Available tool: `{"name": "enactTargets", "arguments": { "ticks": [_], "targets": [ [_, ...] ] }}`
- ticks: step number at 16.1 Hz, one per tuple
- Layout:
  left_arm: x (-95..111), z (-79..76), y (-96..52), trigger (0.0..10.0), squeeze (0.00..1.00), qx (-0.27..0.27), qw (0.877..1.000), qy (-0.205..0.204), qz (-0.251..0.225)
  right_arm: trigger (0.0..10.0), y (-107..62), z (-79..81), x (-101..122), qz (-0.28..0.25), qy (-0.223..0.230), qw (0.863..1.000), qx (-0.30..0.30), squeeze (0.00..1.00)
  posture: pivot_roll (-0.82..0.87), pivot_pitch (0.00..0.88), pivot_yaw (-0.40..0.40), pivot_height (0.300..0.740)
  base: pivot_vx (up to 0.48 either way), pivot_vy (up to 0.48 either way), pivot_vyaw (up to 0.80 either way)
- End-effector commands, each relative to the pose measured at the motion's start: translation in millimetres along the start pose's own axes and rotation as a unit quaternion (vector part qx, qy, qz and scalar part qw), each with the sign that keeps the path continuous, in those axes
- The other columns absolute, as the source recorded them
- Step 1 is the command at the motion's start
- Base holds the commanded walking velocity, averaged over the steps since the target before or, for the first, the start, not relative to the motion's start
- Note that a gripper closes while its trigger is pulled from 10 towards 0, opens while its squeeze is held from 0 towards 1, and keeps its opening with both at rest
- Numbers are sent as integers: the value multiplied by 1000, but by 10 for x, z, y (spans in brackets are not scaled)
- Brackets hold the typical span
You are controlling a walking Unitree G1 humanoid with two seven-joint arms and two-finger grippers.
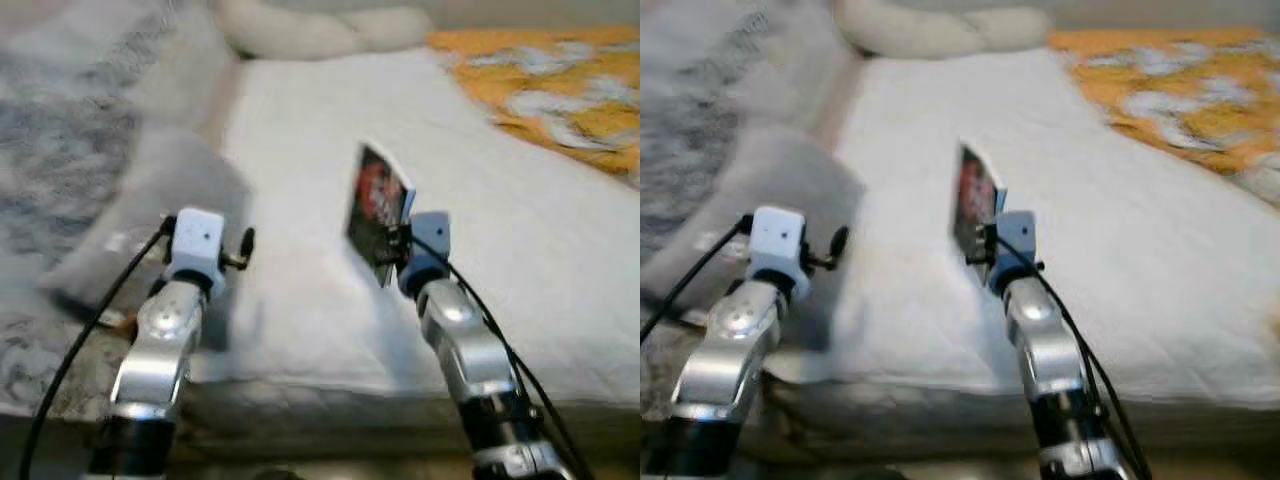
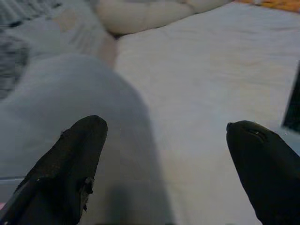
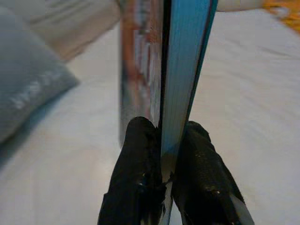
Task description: Clean up the room
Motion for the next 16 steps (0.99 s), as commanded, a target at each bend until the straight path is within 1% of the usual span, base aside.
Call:
{"name": "enactTargets", "arguments": {
  "ticks": [1, 3, 5, 6, 8, 10, 11, 13, 14, 15, 16],
  "targets": [
    [52, -37, 8, 10000, 43, -4, 1000, 2, -9, 10000, -8, -115, 140, -26, -7, 1000, -13, 0, 19, 0, 50, 740, 431, 0, 769],
    [57, -39, 10, 10000, 43, -4, 1000, 2, -9, 10000, -17, -107, 123, -24, 8, 1000, -1, 0, 20, 0, 50, 740, 428, 0, 0],
    [63, -38, 5, 10000, 43, -3, 1000, 10, -10, 10000, -44, -78, 120, -23, 11, 999, 30, 0, 24, 0, 46, 740, 386, 0, 0],
    [67, -46, 1, 10000, 35, -5, 1000, 7, -11, 10000, -54, -87, 125, -23, 13, 999, 37, 0, 25, 0, 44, 740, 0, 0, 0],
    [66, -68, -22, 10000, 24, -17, 1000, 24, -10, 10000, -83, -123, 159, -26, 16, 998, 52, 0, 26, 0, 41, 740, 0, 0, 0],
    [50, -75, -45, 10000, 20, -23, 999, 30, -6, 10000, -98, -168, 135, -17, 17, 998, 54, 0, 25, 0, 41, 740, 0, 0, 0],
    [43, -90, -59, 10000, 20, -32, 999, 38, -2, 10000, -108, -177, 121, -12, 33, 998, 61, 0, 22, 0, 43, 740, 0, 0, 0],
    [21, -132, -96, 10000, 20, -60, 996, 65, 14, 10000, -97, -141, 166, -2, 73, 991, 110, 0, 27, 0, 40, 740, 0, 0, 0],
    [21, -136, -114, 10000, 20, -71, 995, 71, 19, 10000, -75, -112, 199, 5, 86, 986, 140, 0, 31, 0, 37, 740, 0, 0, 0],
    [31, -140, -137, 10000, 20, -89, 993, 78, 23, 10000, -45, -77, 236, 17, 100, 979, 176, 0, 36, 0, 35, 740, 0, 0, 0],
    [40, -161, -168, 10000, 24, -115, 990, 80, 30, 10000, -25, -30, 289, 22, 114, 968, 221, 0, 42, 0, 34, 740, 0, 0, 0]
  ]
}}
Point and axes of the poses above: a point about 5 cm out from each wrist's last joint towards the gripper, its own y axis pointing out of the wrist towards the gripper, its own x axis along the axis of the wrist's last joint, z = x × y, the point moved 5 cm from there along y, pointing out of the wrist towards the gripper, and after that the axes turned 9 degrees about -y, right-handed, at the moved point
